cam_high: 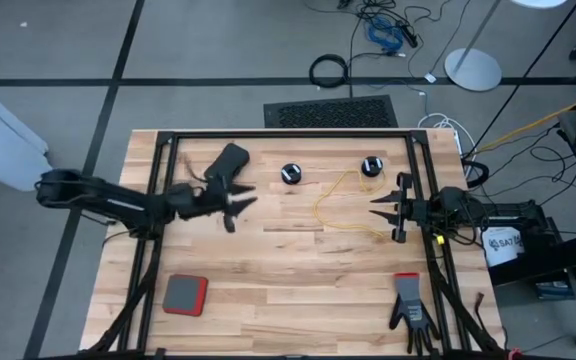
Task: Coil cords
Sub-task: Uncoil the red wire from the spool
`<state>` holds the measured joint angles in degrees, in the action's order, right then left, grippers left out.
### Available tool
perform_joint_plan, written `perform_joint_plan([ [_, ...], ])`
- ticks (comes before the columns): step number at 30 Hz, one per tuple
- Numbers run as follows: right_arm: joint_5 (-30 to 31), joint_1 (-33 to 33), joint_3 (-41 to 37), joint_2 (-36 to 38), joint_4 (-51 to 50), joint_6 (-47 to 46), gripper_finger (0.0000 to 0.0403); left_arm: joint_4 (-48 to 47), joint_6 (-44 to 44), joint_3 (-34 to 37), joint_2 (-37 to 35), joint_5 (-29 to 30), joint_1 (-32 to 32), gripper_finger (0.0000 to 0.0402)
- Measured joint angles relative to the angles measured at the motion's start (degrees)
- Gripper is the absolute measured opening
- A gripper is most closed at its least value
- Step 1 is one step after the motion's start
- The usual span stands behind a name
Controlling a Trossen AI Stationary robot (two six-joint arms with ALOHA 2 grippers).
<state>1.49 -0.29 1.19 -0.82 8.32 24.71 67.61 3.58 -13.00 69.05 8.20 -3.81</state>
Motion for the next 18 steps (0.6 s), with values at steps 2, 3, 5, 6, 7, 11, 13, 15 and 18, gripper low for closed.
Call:
perform_joint_plan([
  [2,-0.01,0.02,0.00,0.02,0.01,0.02,0.0098,13.62,-2.49,-0.49,2.18,-1.34,-0.70,0.0162],
  [3,0.00,0.01,0.00,0.02,0.01,0.01,0.0098,18.67,-4.00,-1.22,2.80,-2.64,-0.92,0.0162],
  [5,0.01,0.00,0.00,0.00,0.00,0.02,0.0098,22.56,-7.02,-4.08,2.82,-5.77,-1.09,0.0162],
  [6,0.01,0.02,0.00,0.02,0.00,0.02,0.0098,21.89,-8.42,-5.92,1.94,-7.05,-1.09,0.0162],
  [7,-0.01,0.02,0.00,0.00,-0.06,0.00,0.0098,21.51,-9.49,-7.51,1.04,-8.40,-1.08,0.0162],
  [11,0.01,0.01,0.00,0.00,0.03,0.01,0.0098,18.16,-10.50,-14.43,-1.50,-15.04,-1.09,0.0162],
  [13,0.00,0.01,0.00,0.00,-0.08,0.02,0.0098,13.03,-10.95,-17.76,-3.12,-16.27,-1.07,0.0162],
  [15,-0.01,0.01,0.00,0.00,-0.07,0.02,0.0098,4.63,-13.68,-20.81,-5.51,-16.45,-1.09,0.0162],
  [18,-0.01,0.00,0.00,0.00,-0.07,0.01,0.0098,-13.55,-18.66,-25.85,-9.13,-16.00,-1.09,0.0162],
])
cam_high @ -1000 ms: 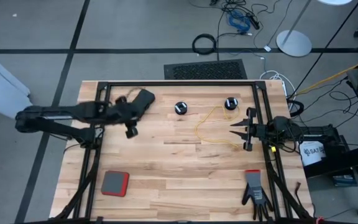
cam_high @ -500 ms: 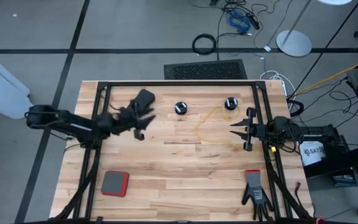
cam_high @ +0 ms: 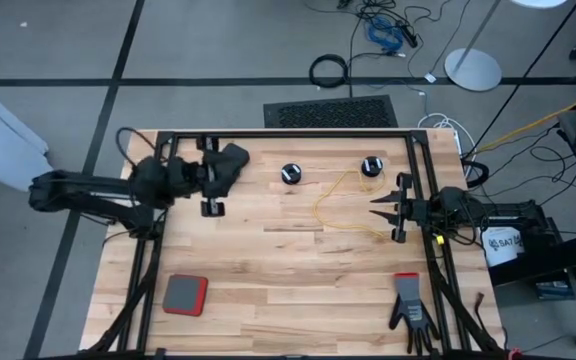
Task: Coil cords
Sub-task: Uncoil the red wire from the spool
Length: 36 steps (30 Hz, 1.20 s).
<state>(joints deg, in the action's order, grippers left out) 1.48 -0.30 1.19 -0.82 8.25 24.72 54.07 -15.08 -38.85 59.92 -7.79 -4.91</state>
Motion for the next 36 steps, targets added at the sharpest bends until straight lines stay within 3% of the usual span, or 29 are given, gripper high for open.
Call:
perform_joint_plan([
  [4,0.00,0.00,0.00,0.00,0.02,-0.01,0.0098,-22.02,-2.44,-7.65,-2.88,4.39,0.00,0.0162],
  [9,0.00,0.00,0.00,0.00,0.04,0.01,0.0098,-40.72,-2.84,-13.51,-4.84,12.39,0.00,0.0162],
  [14,0.00,0.02,0.00,0.00,0.07,-0.02,0.0098,-51.36,-2.56,-14.50,-5.80,18.41,0.00,0.0162],
  [19,-0.01,0.01,0.00,0.00,0.17,-0.70,0.0098,-61.22,0.96,-14.49,-5.21,19.74,0.00,0.0162],
  [22,-0.05,0.02,0.00,0.02,0.91,-8.70,0.0098,-65.97,4.22,-14.49,-3.92,19.82,0.00,0.0162],
  [24,-0.07,0.02,-0.01,0.01,1.22,-14.95,0.0098,-67.15,6.34,-13.83,-2.33,19.61,0.00,0.0162],
  [30,-0.20,0.02,-0.02,-0.40,10.62,-17.77,0.0098,-62.12,8.81,-7.33,3.80,17.06,0.02,0.0162],
  [36,-0.04,0.02,0.00,-0.69,19.34,-20.35,0.0098,-45.94,11.38,0.87,12.91,16.15,-0.57,0.0162],
])
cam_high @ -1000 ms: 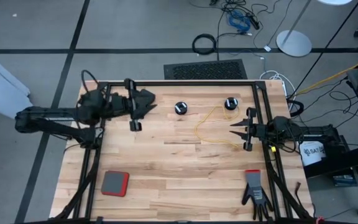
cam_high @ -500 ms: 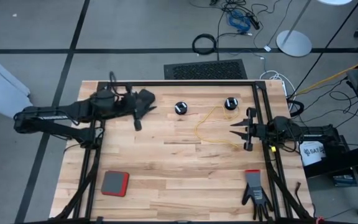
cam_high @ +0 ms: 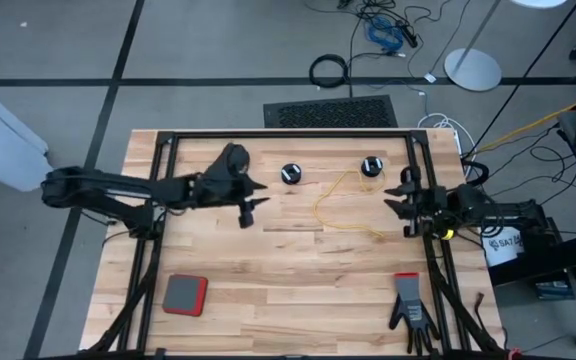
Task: Coil cords
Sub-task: Uncoil the red wire from the spool
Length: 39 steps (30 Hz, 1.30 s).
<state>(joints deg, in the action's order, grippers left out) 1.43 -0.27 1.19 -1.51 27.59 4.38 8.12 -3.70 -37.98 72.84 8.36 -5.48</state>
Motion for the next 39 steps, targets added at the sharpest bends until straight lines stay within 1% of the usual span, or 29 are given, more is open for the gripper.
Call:
perform_joint_plan([
  [5,0.23,0.00,0.26,-2.19,1.70,5.09,0.0098,14.04,0.46,5.02,9.67,-0.30,-1.62,0.0162],
  [8,2.09,0.00,2.26,-5.26,0.80,8.27,0.0098,21.17,1.61,5.83,15.64,-2.92,-3.04,0.0162],
  [12,4.27,-0.04,7.31,-11.83,-2.07,12.67,0.0098,30.76,1.95,5.84,22.95,-7.81,-4.53,0.0162],
  [16,4.93,-0.34,15.24,-20.49,-7.42,15.54,0.0098,36.70,1.96,5.84,27.58,-8.35,-5.36,0.0162],
  [22,5.08,-1.98,27.86,-36.28,-19.42,18.49,0.0098,37.02,0.46,5.82,28.61,-8.35,-6.31,0.0162],
  [24,5.09,-2.58,30.31,-41.71,-20.91,18.85,0.0098,36.19,-0.67,5.83,28.61,-8.35,-6.60,0.0162],
  [28,5.06,-3.97,33.21,-52.39,-20.58,20.50,0.0098,32.97,-3.03,5.82,28.61,-8.32,-6.95,0.0162],
  [32,6.57,-5.41,34.18,-62.79,-16.37,22.62,0.0098,31.78,-5.91,5.82,28.61,-6.23,-6.93,0.0162],
  [36,6.57,-6.78,34.23,-72.90,-7.34,25.65,0.0098,32.11,-7.46,5.82,28.61,-0.20,-7.83,0.0162],
  [39,6.34,-7.72,34.64,-80.15,-0.81,27.44,0.0098,32.38,-7.46,5.82,28.61,0.92,-10.33,0.0162],
])
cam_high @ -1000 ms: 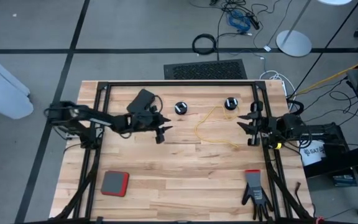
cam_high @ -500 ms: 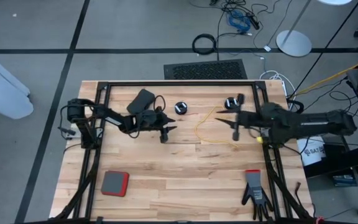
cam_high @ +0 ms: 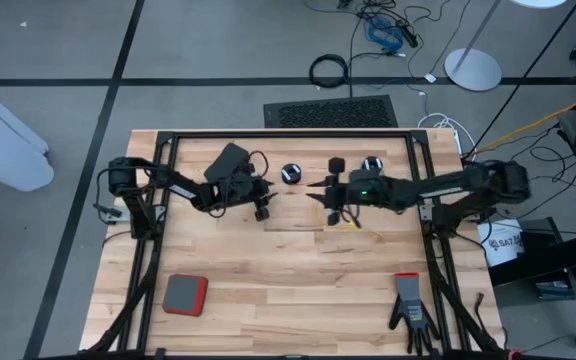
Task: Coil cords
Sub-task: Uncoil the red wire from the spool
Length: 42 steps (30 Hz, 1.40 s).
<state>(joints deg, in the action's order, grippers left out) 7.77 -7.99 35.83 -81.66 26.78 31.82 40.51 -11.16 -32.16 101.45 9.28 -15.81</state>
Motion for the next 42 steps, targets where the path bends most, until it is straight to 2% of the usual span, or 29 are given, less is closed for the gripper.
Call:
perform_joint_plan([
  [2,0.00,-0.54,1.75,-4.33,1.40,0.39,0.0098,0.73,1.05,0.00,0.00,-1.23,-2.06,0.0162],
  [6,0.21,-1.38,6.86,-12.19,1.46,0.18,0.0100,3.17,3.21,-0.01,0.00,-7.60,-5.87,0.0162],
  [10,2.85,-1.51,12.11,-18.38,-0.93,1.27,0.0115,5.83,5.57,-0.10,0.00,-13.00,-8.39,0.0162],
  [16,5.80,-2.96,18.42,-24.79,-9.17,-0.26,0.0158,5.39,8.93,-1.16,0.00,-15.30,-11.13,0.0162],
  [20,8.58,-4.01,20.46,-27.20,-10.24,-1.28,0.0181,5.34,11.16,-1.82,0.00,-18.00,-12.66,0.0162],
  [24,8.60,-5.21,21.80,-29.32,-10.64,-1.37,0.0189,5.30,13.33,-2.25,0.00,-21.22,-13.40,0.0162],
  [33,8.86,-7.75,22.27,-32.01,-10.37,-7.41,0.0177,4.79,13.68,-2.27,0.00,-22.03,-12.80,0.0162],
  [42,8.69,-7.80,22.27,-31.96,-9.98,-8.40,0.0172,4.81,10.48,-2.27,0.00,-22.44,-12.30,0.0162],
])
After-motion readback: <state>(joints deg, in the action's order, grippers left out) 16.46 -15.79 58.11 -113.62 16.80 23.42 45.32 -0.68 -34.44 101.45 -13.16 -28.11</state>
